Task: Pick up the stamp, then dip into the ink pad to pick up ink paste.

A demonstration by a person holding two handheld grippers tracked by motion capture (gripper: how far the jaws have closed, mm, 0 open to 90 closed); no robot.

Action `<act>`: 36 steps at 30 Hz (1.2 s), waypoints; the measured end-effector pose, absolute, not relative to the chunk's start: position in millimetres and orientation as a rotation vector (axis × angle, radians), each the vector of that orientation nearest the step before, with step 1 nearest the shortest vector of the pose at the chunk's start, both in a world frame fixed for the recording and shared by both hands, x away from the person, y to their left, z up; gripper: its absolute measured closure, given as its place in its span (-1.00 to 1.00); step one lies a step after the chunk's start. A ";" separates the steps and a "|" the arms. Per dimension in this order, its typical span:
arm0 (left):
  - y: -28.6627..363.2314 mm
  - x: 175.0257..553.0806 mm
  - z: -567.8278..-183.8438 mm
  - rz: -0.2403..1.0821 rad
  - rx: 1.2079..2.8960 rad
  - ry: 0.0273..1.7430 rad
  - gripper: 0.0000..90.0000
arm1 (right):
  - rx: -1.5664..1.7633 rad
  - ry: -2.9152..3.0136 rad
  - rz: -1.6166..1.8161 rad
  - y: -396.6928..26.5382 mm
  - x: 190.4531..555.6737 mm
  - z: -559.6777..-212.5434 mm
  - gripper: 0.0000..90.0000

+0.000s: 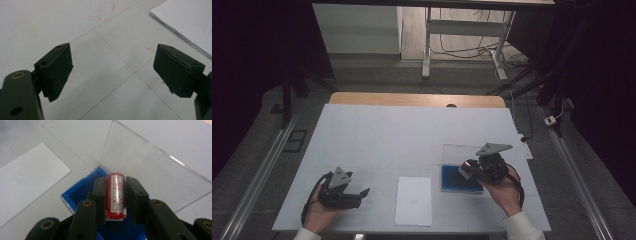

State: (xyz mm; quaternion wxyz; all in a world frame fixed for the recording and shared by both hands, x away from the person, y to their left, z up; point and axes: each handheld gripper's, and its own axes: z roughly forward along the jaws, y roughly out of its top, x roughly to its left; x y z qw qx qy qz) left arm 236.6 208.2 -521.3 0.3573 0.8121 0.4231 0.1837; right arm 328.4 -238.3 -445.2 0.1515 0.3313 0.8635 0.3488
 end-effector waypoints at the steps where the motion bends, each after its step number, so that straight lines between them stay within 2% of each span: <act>1: 208.4 236.7 -521.2 0.474 2.093 1.092 -0.64 | 0.945 2.469 1.023 -240.6 327.4 -440.9 0.57; 20: 208.3 238.0 -521.6 0.481 2.092 1.094 -0.64 | 0.803 2.433 1.226 -250.9 313.9 -407.1 0.57; 36: 209.3 237.8 -521.4 0.479 2.087 1.098 -0.64 | 0.732 2.460 1.215 -242.8 308.5 -402.6 0.57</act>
